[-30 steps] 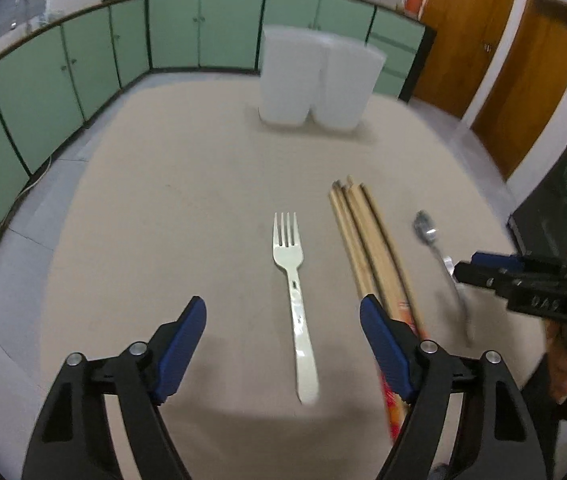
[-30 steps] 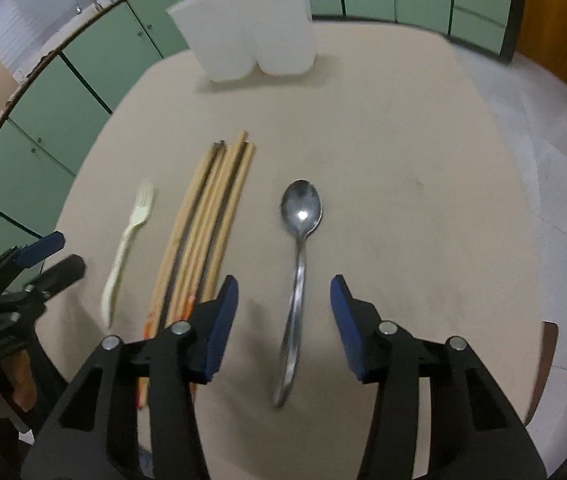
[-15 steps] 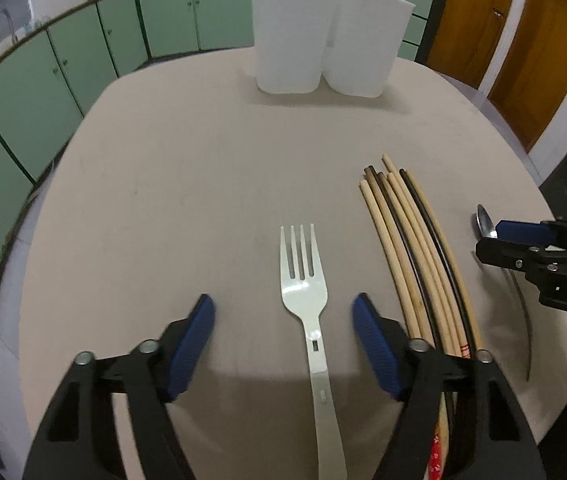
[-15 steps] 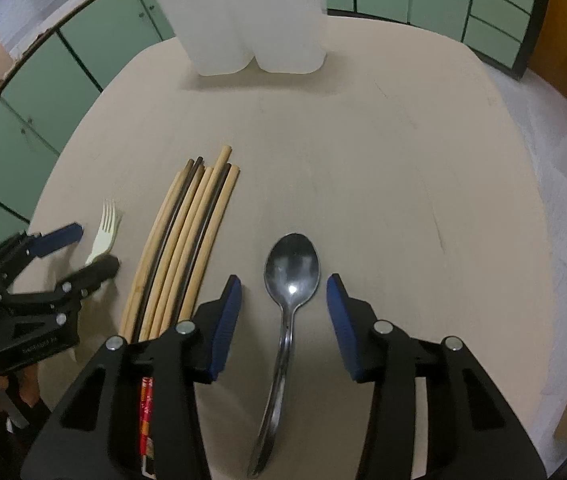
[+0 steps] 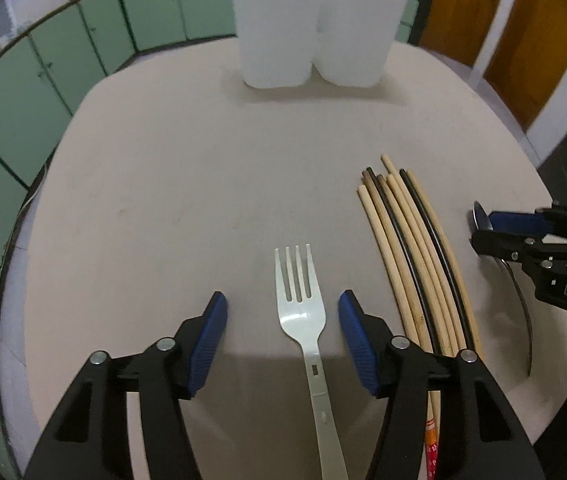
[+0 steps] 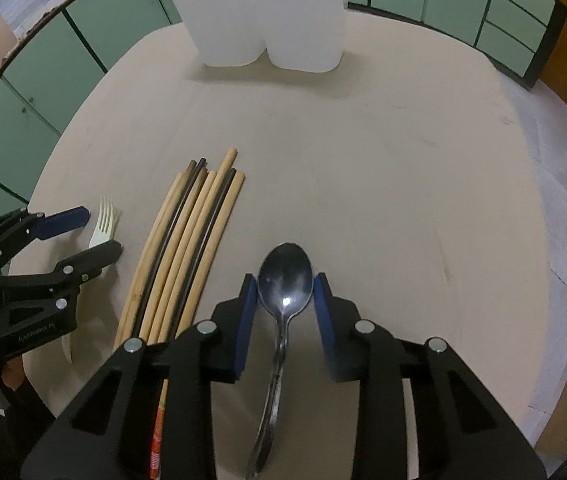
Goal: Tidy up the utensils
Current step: 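Lower the left tool toward the white fork while the right tool approaches the metal spoon, then close the left tool on the fork while the right tool grasps the spoon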
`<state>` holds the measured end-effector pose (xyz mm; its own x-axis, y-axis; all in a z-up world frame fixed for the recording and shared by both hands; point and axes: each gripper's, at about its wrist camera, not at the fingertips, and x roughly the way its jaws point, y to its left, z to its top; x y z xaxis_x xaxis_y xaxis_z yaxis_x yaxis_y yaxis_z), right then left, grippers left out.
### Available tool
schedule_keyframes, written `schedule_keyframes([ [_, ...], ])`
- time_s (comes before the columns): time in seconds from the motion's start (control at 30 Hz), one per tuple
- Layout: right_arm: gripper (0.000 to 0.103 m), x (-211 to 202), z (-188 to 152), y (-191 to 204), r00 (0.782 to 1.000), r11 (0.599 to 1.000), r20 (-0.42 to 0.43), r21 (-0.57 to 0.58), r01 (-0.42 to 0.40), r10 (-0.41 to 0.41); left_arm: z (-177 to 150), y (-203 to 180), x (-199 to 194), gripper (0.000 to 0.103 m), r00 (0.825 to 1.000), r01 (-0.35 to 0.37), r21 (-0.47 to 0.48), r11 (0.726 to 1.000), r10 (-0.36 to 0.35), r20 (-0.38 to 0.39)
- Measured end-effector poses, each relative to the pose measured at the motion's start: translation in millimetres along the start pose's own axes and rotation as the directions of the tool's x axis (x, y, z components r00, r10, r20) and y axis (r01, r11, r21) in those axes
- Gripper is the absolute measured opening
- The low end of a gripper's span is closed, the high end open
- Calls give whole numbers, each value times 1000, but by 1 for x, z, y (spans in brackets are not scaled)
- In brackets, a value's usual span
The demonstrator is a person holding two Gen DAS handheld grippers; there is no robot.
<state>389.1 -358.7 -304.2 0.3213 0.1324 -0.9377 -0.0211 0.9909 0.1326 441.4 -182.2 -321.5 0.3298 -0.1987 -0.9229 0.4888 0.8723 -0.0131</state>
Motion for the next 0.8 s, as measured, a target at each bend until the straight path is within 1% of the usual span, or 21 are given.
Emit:
schedule_keyframes([
  [0.07, 32, -1, 0, 1, 1000, 1000, -11, -4, 1, -1, 5, 1, 2, 61, 999, 11, 4, 1000, -10, -32],
  [0.17, 32, 0, 2, 4, 1000, 1000, -15, -20, 9, -10, 11, 2, 4, 61, 998, 3, 12, 1000, -2, -61],
  [0.27, 28, -2, 2, 2, 1000, 1000, -15, -21, 9, -9, 11, 3, 3, 58, 998, -7, 3, 1000, 7, -70],
  [0.3, 28, -2, 2, 1, 1000, 1000, -16, -19, 5, -5, 11, 4, 3, 56, 998, -8, 0, 1000, 8, -69],
  [0.37, 28, -2, 2, 1, 1000, 1000, -14, -20, 3, -3, 12, 6, 2, 49, 998, -11, -9, 1000, 10, -58],
  [0.4, 28, -4, 2, 2, 1000, 1000, -13, -22, 4, -4, 11, 7, 0, 43, 998, -11, -10, 1000, 10, -55],
  [0.43, 28, -4, 3, 3, 1000, 1000, -11, -25, 5, -6, 11, 8, -1, 34, 999, -9, -12, 1000, 8, -51],
  [0.5, 28, -9, 1, 4, 1000, 1000, 1, -28, 6, -6, 12, 11, -3, 22, 999, 3, -21, 1000, -4, -44],
  [0.53, 28, -12, 1, 7, 1000, 1000, 9, -27, 6, -6, 11, 14, -5, 22, 999, 10, -29, 1000, -11, -41],
  [0.6, 28, -22, -1, 7, 1000, 1000, 26, -26, 3, -2, 9, 19, -7, 22, 1000, 13, -35, 999, -14, -28],
  [0.63, 28, -27, -3, 6, 999, 1000, 36, -26, 4, -3, 7, 21, -12, 22, 1000, 26, -39, 999, -26, -7],
  [0.73, 28, -43, -7, 8, 997, 999, 73, -32, 10, -7, -2, 25, -32, 22, 997, 50, -47, 998, -47, 67],
  [0.8, 28, -56, -11, 9, 995, 999, 99, -42, 11, -7, -6, 27, -48, 22, 990, 72, -50, 996, -65, 128],
])
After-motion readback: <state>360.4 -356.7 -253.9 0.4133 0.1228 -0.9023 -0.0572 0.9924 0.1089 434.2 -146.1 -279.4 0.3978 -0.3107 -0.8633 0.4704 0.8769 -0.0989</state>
